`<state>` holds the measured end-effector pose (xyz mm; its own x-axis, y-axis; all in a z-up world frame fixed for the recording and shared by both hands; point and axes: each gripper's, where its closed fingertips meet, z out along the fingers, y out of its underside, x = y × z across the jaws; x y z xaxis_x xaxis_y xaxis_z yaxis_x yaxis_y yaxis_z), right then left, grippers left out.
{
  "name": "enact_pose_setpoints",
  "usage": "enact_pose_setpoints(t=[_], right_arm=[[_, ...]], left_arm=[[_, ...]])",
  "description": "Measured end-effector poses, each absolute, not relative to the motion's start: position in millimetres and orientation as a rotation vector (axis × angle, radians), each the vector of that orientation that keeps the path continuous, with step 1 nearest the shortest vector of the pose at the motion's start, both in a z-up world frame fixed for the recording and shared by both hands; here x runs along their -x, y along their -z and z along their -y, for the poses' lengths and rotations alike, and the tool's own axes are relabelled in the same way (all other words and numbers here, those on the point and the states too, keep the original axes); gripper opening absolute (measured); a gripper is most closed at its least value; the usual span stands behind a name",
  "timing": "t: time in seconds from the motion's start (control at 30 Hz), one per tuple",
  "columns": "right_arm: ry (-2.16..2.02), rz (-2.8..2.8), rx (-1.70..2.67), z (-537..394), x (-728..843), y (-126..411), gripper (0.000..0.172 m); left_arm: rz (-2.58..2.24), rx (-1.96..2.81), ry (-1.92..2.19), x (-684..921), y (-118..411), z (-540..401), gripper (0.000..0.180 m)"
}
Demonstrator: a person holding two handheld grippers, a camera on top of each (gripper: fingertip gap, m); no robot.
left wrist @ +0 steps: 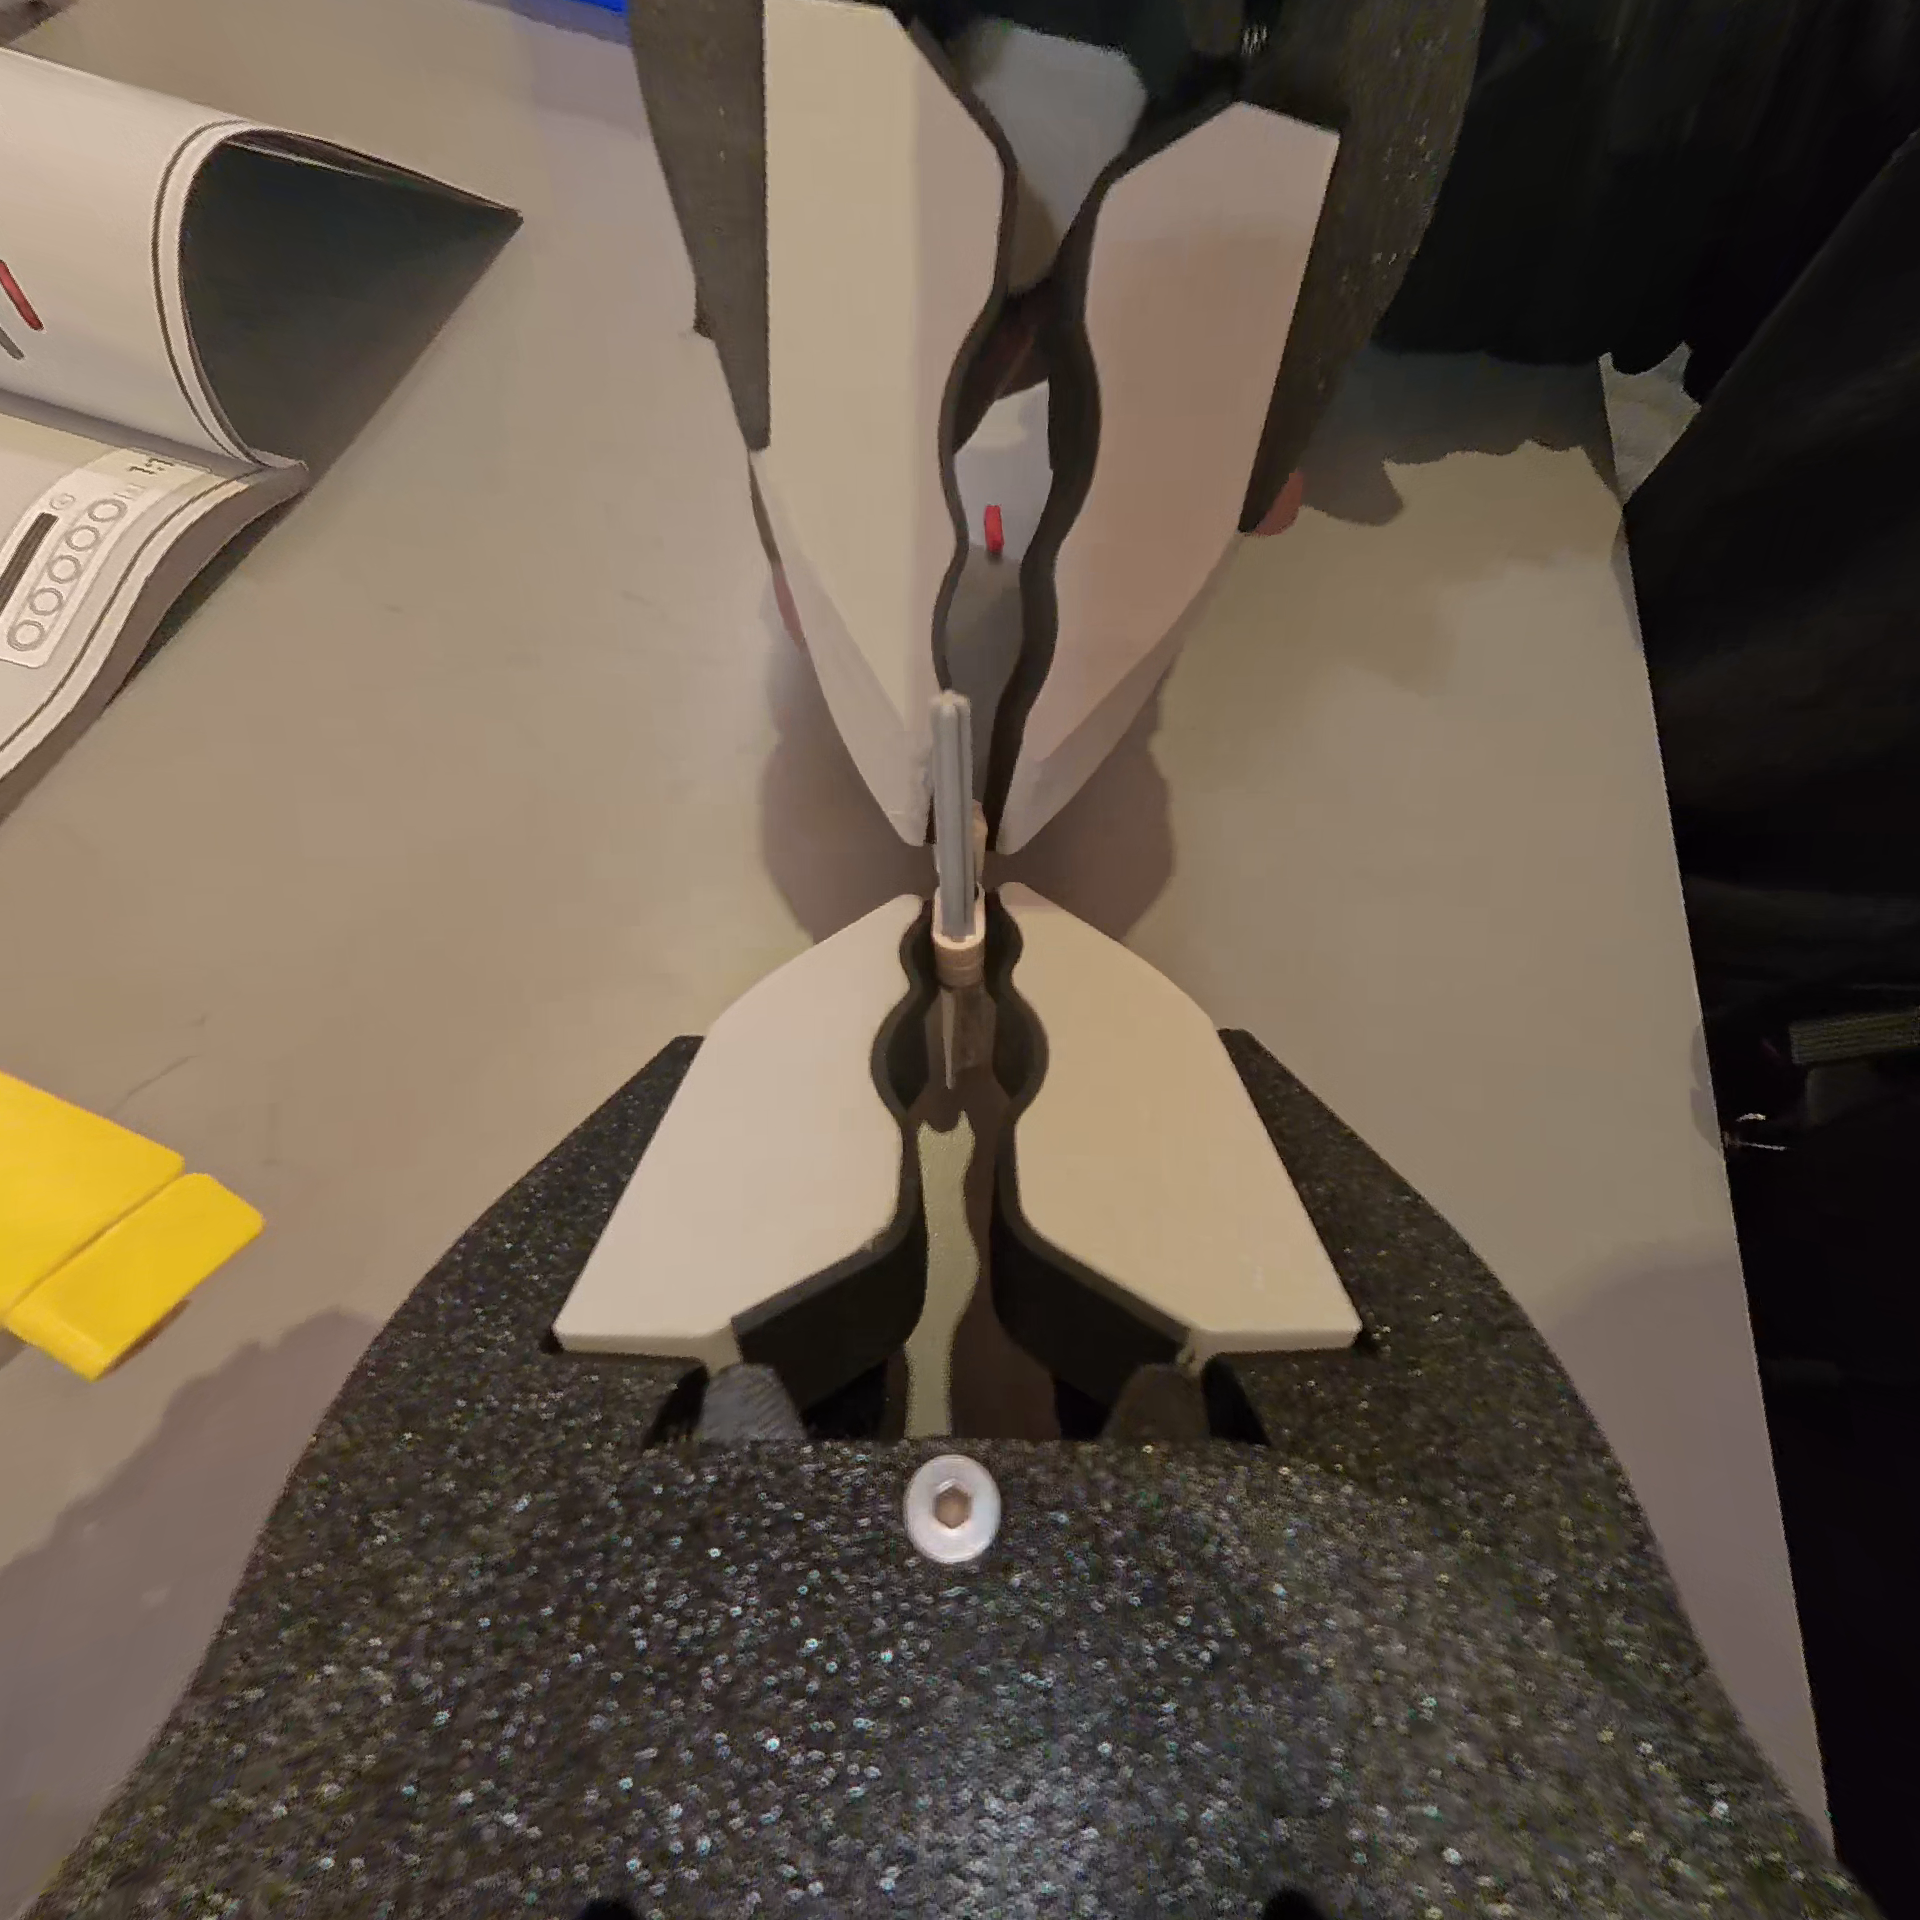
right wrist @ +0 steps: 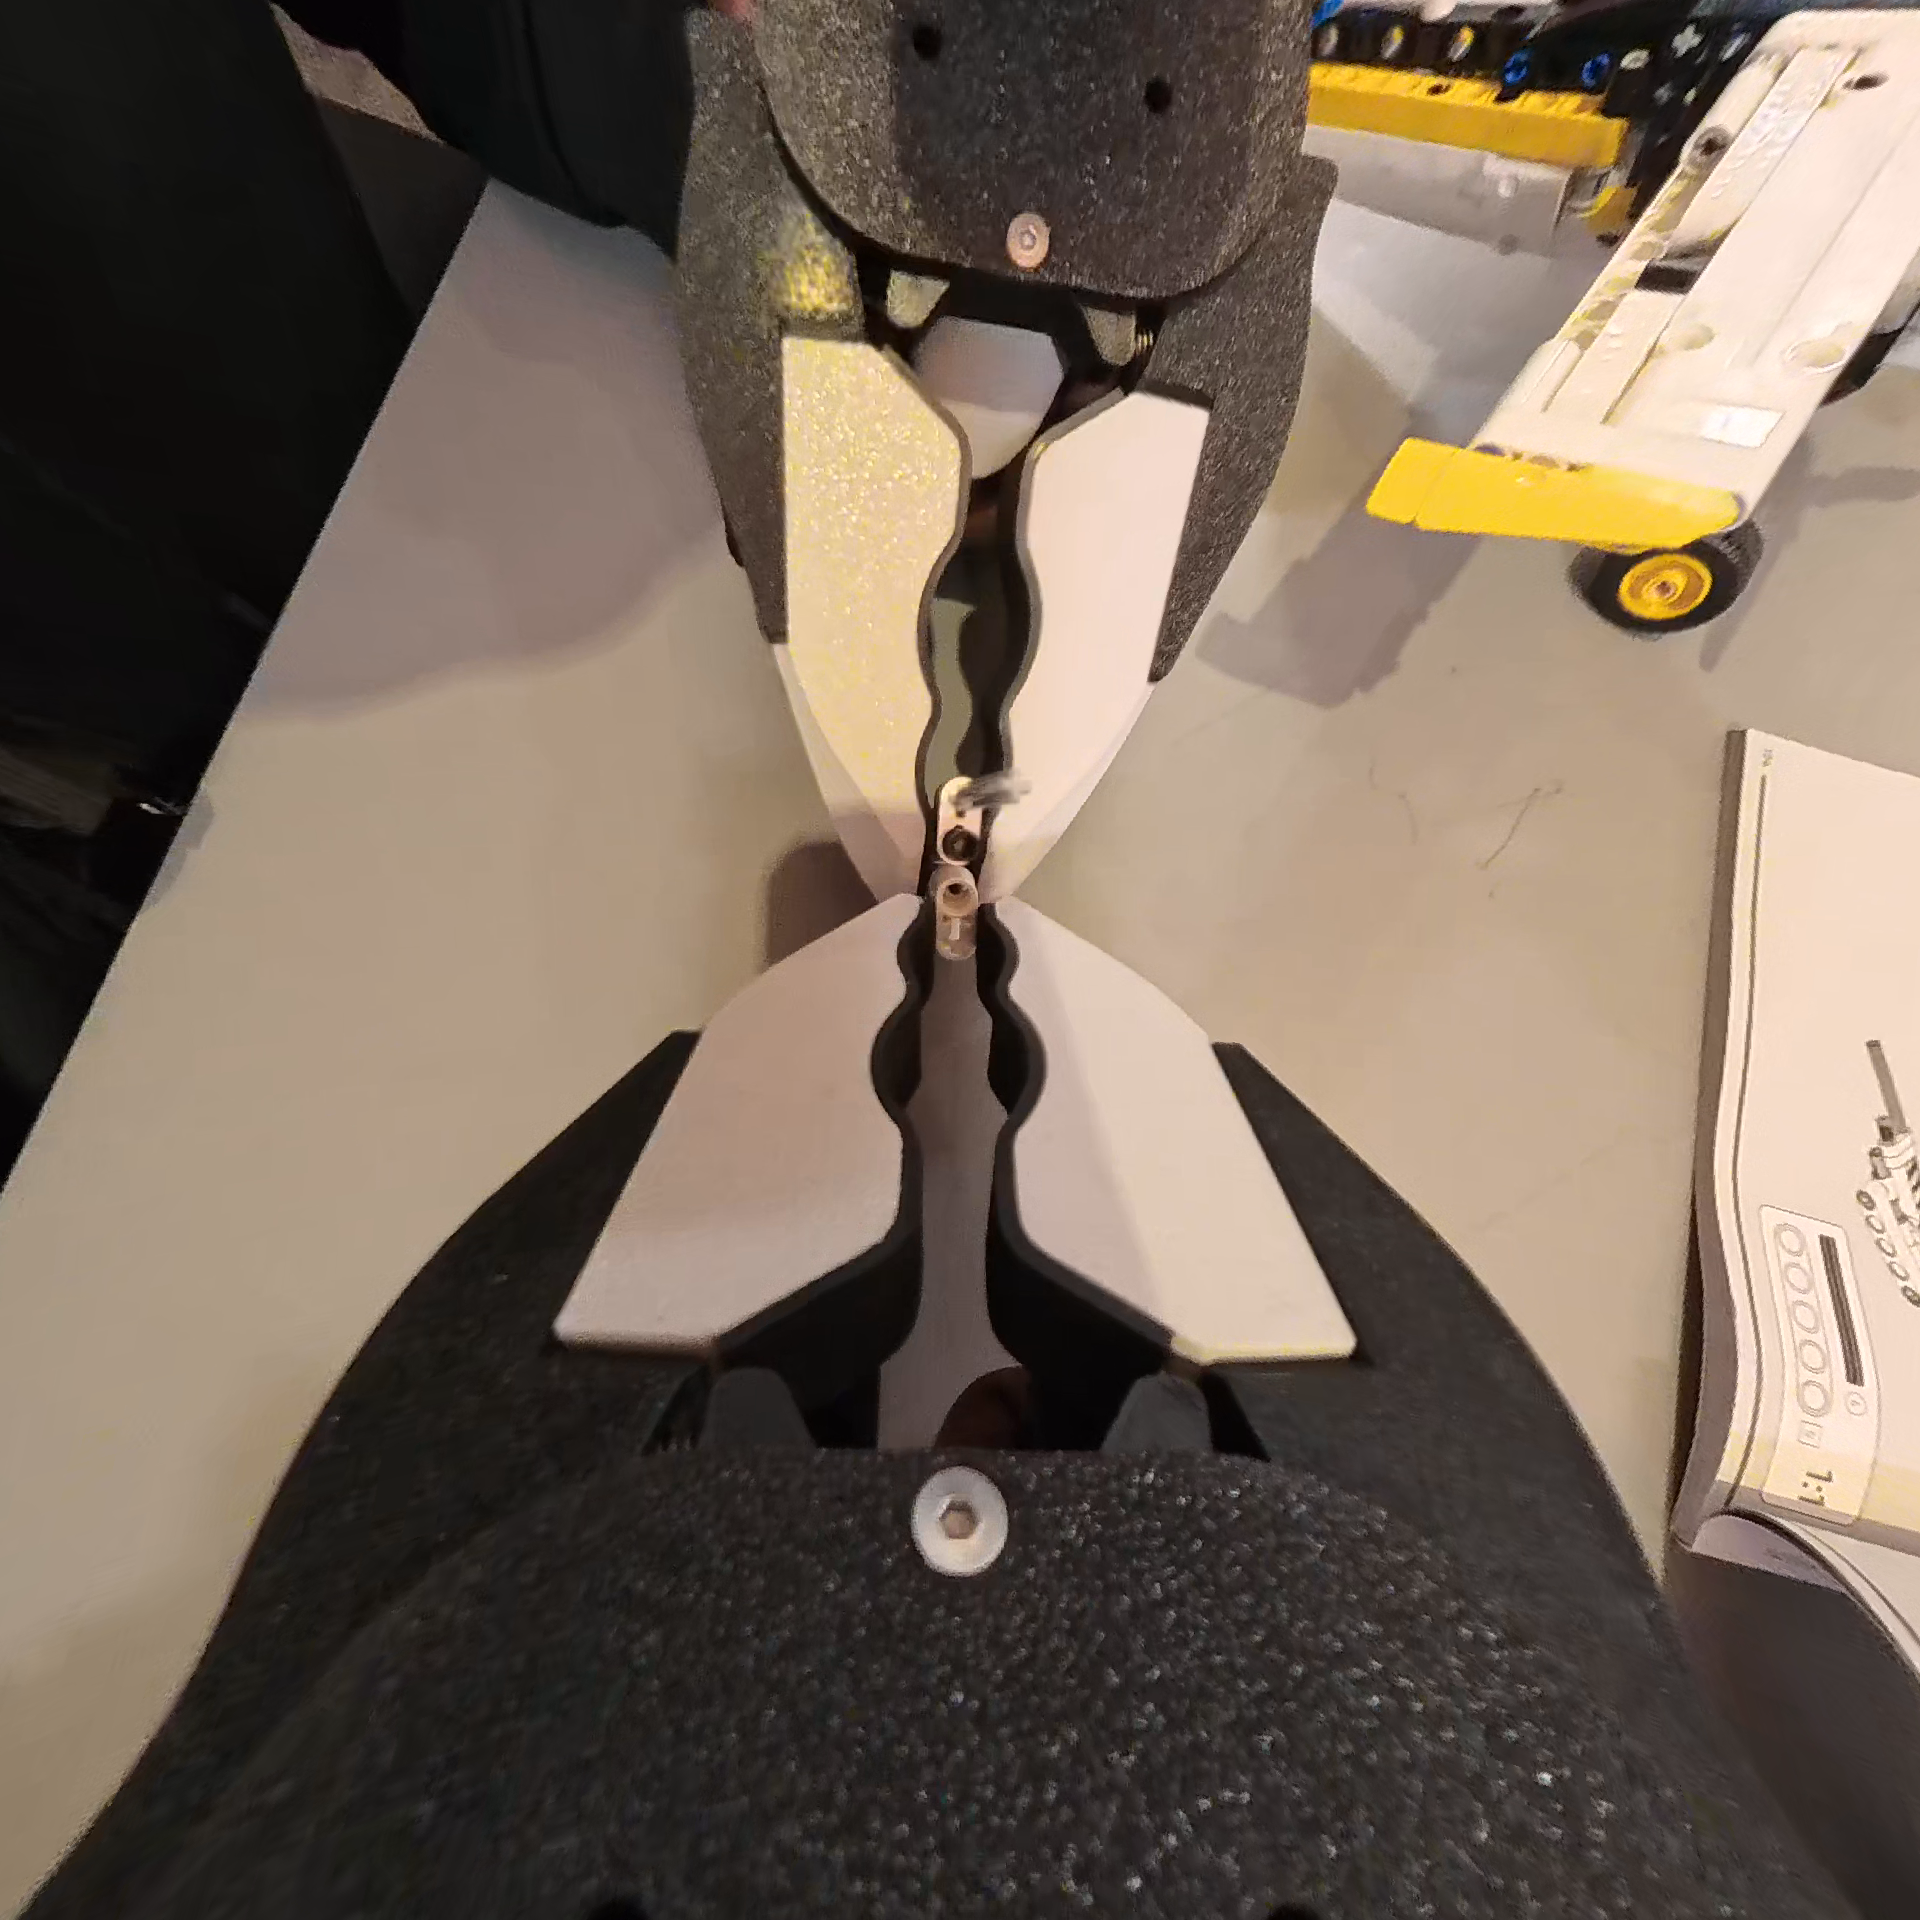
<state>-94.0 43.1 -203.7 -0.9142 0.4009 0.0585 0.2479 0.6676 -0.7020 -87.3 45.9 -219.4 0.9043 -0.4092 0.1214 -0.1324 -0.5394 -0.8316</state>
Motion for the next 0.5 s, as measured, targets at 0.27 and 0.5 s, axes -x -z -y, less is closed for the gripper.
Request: enact_pose_setpoints(t=[0.27, 0.5], right_arm=[[-1.110, 2.577, 0.496, -42.5, 94.1, 202.8, 0.007], [-0.996, 2.741, 0.562, -45.8, 89.8, 205.6, 0.007]], left_arm=[[-0.392, 2.132, 0.385, 86.6, 219.5, -46.3, 0.008], [-0.444, 2.163, 0.323, 84.3, 219.6, -48.9, 0.007]])
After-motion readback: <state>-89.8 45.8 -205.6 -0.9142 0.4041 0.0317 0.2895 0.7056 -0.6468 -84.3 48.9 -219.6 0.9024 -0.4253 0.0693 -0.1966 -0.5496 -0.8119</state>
